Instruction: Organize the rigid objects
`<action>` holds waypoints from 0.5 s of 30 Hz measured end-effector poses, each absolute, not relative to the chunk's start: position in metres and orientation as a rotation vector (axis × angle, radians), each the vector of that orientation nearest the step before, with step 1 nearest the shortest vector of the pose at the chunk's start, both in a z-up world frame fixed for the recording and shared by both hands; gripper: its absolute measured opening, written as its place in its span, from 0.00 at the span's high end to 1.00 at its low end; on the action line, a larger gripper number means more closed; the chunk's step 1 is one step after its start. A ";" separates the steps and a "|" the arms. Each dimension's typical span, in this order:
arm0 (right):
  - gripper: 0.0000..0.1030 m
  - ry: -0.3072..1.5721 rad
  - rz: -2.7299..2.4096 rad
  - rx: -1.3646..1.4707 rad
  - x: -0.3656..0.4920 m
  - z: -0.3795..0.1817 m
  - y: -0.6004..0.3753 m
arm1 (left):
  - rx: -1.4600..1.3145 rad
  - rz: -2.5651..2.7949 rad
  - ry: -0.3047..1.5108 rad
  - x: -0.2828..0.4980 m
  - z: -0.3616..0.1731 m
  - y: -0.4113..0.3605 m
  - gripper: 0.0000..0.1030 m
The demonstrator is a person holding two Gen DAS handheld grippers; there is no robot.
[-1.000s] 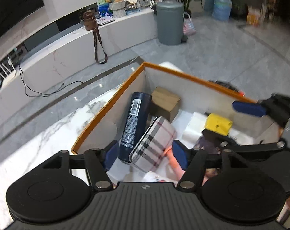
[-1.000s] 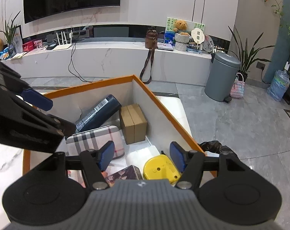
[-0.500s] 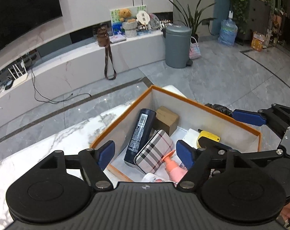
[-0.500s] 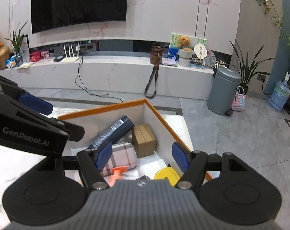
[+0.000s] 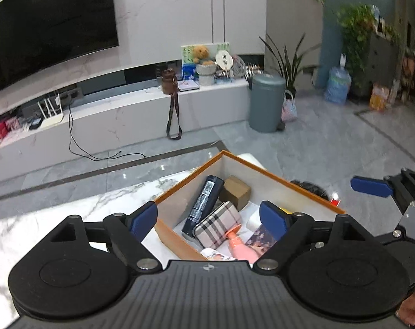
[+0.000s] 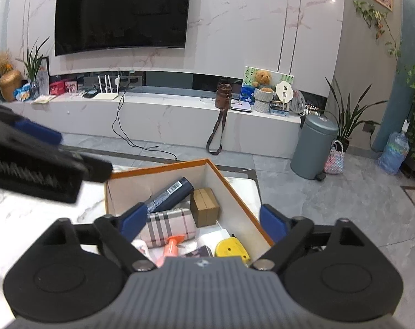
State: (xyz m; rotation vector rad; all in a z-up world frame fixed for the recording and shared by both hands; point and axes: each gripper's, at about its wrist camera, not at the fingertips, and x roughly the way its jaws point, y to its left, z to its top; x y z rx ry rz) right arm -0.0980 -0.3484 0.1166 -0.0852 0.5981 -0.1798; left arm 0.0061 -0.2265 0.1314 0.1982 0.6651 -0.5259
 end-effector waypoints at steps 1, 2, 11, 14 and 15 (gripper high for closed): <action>0.09 0.604 -0.185 -0.099 -0.101 0.119 -0.346 | 0.180 -0.522 0.666 0.005 0.131 -0.223 0.04; 0.06 0.612 -0.192 -0.111 -0.104 0.121 -0.343 | 0.165 -0.519 0.666 0.004 0.129 -0.220 0.04; 0.03 0.728 -0.217 -0.111 -0.124 0.098 -0.342 | 0.139 -0.450 0.668 -0.001 0.095 -0.202 0.04; 0.03 0.773 -0.289 -0.031 -0.124 0.090 -0.353 | 0.085 -0.452 0.712 0.006 0.076 -0.192 0.04; 0.03 0.777 -0.307 -0.009 -0.125 0.089 -0.354 | 0.077 -0.451 0.736 0.008 0.068 -0.191 0.04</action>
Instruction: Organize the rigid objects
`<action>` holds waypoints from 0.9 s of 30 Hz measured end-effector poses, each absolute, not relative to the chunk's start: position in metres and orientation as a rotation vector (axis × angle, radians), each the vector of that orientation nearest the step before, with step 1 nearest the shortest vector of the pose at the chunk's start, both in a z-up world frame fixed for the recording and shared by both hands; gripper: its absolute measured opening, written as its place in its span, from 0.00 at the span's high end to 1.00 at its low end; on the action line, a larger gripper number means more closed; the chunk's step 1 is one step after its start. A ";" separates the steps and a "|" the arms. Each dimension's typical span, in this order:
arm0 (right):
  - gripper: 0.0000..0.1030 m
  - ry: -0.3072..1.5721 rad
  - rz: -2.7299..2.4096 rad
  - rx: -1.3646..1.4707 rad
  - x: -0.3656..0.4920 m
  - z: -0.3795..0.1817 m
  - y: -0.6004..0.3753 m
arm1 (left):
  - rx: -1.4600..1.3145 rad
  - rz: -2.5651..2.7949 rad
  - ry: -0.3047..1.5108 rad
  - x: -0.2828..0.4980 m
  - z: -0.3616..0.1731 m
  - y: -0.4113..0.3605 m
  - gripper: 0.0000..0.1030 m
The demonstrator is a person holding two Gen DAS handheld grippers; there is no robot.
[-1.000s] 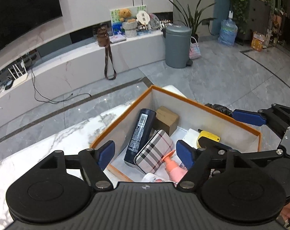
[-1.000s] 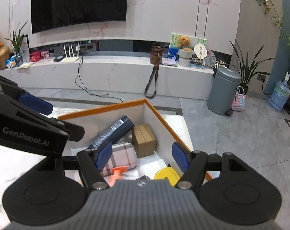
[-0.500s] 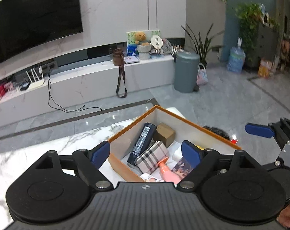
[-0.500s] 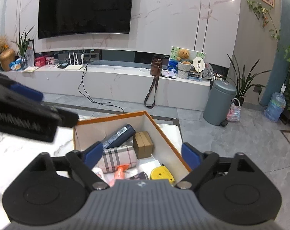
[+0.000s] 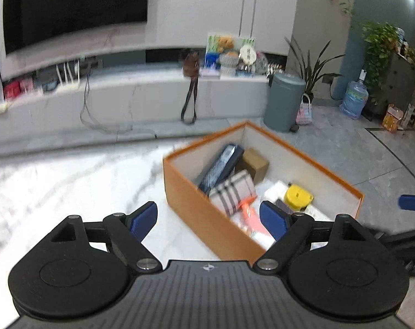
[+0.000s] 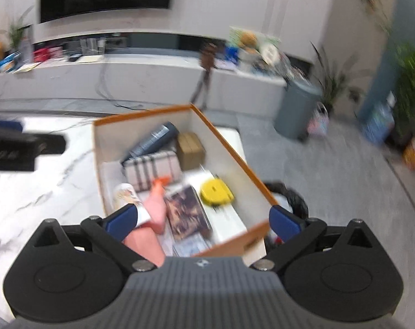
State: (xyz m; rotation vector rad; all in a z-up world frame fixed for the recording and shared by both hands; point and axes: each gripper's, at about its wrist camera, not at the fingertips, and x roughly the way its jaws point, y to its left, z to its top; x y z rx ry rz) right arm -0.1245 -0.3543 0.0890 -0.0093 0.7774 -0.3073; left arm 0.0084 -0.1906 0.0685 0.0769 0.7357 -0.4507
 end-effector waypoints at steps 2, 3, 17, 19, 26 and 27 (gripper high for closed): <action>0.03 0.783 -0.346 0.033 -0.124 0.089 -0.354 | 0.094 -0.430 0.793 0.013 0.057 -0.192 0.04; 0.03 0.784 -0.362 0.048 -0.123 0.089 -0.353 | 0.113 -0.412 0.813 0.014 0.054 -0.193 0.04; 0.03 0.800 -0.436 0.038 -0.105 0.080 -0.326 | 0.110 -0.425 0.880 0.017 0.047 -0.193 0.04; 0.03 0.815 -0.439 0.043 -0.105 0.076 -0.326 | 0.107 -0.432 0.885 0.015 0.047 -0.195 0.04; 0.03 0.826 -0.441 0.045 -0.109 0.072 -0.326 | 0.124 -0.435 0.883 0.009 0.046 -0.200 0.04; 0.03 0.827 -0.442 0.045 -0.109 0.072 -0.327 | 0.124 -0.436 0.883 0.009 0.046 -0.200 0.04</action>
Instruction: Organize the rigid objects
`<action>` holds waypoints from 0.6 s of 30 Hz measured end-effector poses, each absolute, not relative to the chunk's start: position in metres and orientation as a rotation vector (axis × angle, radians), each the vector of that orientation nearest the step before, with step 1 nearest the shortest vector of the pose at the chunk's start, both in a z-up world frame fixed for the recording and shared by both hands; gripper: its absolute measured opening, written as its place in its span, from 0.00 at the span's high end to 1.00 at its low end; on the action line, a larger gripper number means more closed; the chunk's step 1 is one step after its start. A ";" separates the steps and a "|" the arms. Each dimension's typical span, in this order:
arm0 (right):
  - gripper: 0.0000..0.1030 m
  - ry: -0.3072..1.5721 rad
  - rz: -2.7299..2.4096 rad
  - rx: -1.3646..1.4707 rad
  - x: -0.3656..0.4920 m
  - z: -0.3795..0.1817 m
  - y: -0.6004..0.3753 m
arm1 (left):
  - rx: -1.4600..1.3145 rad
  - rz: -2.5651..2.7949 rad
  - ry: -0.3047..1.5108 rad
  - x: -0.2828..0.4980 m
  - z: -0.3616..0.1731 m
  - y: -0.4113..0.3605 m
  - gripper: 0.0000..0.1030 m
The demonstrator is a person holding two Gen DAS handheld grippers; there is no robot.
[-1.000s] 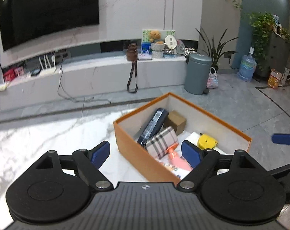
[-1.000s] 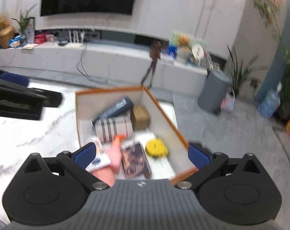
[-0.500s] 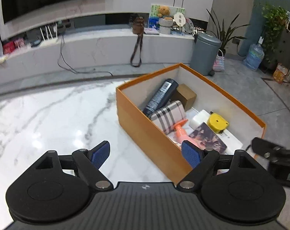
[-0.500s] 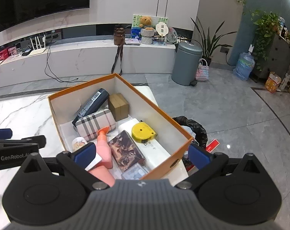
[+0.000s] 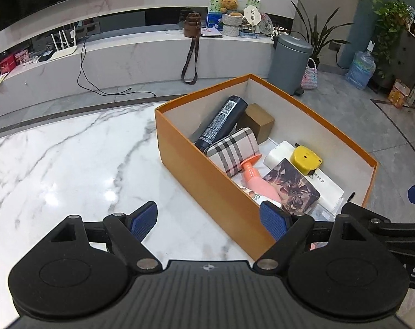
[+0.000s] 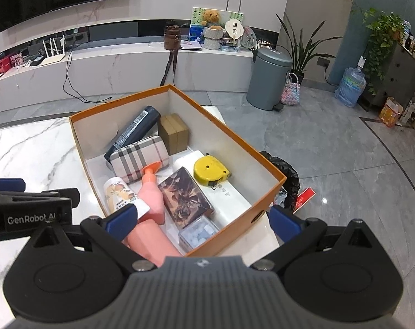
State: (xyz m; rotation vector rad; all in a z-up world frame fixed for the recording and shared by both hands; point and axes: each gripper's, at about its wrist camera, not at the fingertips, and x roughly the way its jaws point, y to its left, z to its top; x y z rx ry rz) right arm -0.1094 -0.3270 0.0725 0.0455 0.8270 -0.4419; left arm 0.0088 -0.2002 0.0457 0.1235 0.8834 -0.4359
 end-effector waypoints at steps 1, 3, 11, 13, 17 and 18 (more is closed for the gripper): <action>0.03 0.827 -0.442 0.045 -0.110 0.072 -0.327 | 0.124 -0.437 0.884 0.009 0.046 -0.201 0.04; 0.03 0.826 -0.445 0.042 -0.110 0.072 -0.328 | 0.126 -0.439 0.884 0.008 0.045 -0.202 0.04; 0.03 0.823 -0.454 0.033 -0.112 0.072 -0.330 | 0.131 -0.446 0.885 0.008 0.044 -0.207 0.04; 0.03 0.824 -0.455 0.035 -0.112 0.072 -0.331 | 0.132 -0.446 0.883 0.008 0.044 -0.207 0.04; 0.03 0.823 -0.456 0.038 -0.112 0.071 -0.332 | 0.143 -0.449 0.863 0.006 0.045 -0.210 0.04; 0.03 0.822 -0.456 0.039 -0.112 0.071 -0.333 | 0.144 -0.451 0.861 0.006 0.045 -0.210 0.04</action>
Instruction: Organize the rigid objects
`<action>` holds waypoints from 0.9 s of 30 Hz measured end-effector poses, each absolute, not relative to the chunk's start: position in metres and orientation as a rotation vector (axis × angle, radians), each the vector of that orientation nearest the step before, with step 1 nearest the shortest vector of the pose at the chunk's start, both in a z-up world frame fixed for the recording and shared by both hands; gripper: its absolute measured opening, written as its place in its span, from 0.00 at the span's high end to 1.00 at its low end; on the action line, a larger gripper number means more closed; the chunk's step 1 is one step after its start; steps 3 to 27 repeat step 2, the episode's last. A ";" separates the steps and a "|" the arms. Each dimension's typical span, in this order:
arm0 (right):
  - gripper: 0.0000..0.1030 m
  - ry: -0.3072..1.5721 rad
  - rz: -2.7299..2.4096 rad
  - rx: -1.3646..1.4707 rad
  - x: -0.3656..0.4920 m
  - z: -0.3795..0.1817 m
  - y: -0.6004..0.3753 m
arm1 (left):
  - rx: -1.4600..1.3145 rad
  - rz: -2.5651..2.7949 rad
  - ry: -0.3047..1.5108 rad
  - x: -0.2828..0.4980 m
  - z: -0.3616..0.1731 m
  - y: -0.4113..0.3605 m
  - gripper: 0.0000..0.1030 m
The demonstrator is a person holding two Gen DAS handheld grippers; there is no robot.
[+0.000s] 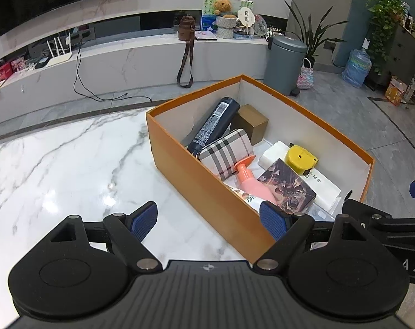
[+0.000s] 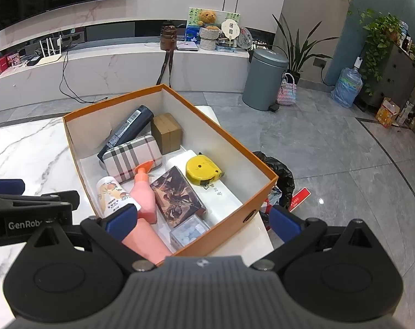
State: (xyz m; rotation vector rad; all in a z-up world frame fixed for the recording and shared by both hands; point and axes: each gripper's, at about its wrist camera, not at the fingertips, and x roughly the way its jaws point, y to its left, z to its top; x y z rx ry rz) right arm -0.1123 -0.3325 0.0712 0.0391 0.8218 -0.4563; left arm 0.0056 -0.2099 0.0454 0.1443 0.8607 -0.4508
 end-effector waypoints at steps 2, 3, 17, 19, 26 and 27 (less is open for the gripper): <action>0.03 0.821 -0.458 0.039 -0.113 0.071 -0.333 | 0.142 -0.454 0.859 0.006 0.045 -0.211 0.04; 0.03 0.821 -0.458 0.039 -0.113 0.071 -0.333 | 0.142 -0.454 0.859 0.006 0.045 -0.211 0.04; 0.03 0.821 -0.458 0.039 -0.113 0.071 -0.333 | 0.142 -0.454 0.859 0.006 0.045 -0.211 0.04; 0.03 0.821 -0.458 0.039 -0.113 0.071 -0.333 | 0.142 -0.454 0.859 0.006 0.045 -0.211 0.04; 0.03 0.821 -0.458 0.039 -0.113 0.071 -0.333 | 0.142 -0.454 0.859 0.006 0.045 -0.211 0.04; 0.03 0.821 -0.458 0.039 -0.113 0.071 -0.333 | 0.142 -0.454 0.859 0.006 0.045 -0.211 0.04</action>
